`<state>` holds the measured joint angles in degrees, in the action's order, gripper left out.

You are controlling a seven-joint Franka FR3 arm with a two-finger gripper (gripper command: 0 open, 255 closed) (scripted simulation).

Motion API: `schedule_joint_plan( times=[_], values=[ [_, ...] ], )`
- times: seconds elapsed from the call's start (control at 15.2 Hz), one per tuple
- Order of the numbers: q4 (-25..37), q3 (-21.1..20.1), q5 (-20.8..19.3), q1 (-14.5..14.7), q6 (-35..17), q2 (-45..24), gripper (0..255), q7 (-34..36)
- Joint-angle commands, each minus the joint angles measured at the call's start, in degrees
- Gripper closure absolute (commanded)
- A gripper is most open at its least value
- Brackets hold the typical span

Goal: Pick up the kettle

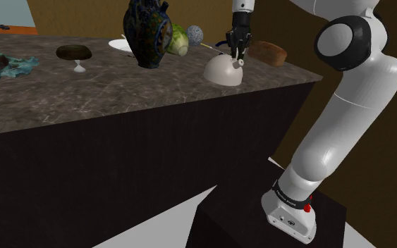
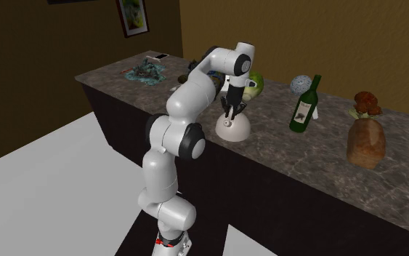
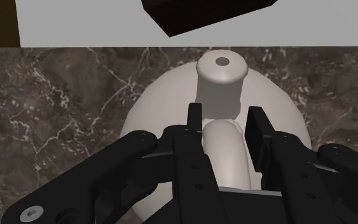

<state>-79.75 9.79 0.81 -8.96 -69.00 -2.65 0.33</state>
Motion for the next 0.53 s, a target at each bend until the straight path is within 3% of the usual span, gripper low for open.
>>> schedule_joint_plan(
  times=[0.0, 0.46],
  values=[
    [-0.05, -0.01, 0.01, 0.01, -0.05, -0.01, 255, 0.01],
    [0.98, 0.03, 0.04, -0.04, 0.72, -0.28, 255, -0.07]
  ],
)
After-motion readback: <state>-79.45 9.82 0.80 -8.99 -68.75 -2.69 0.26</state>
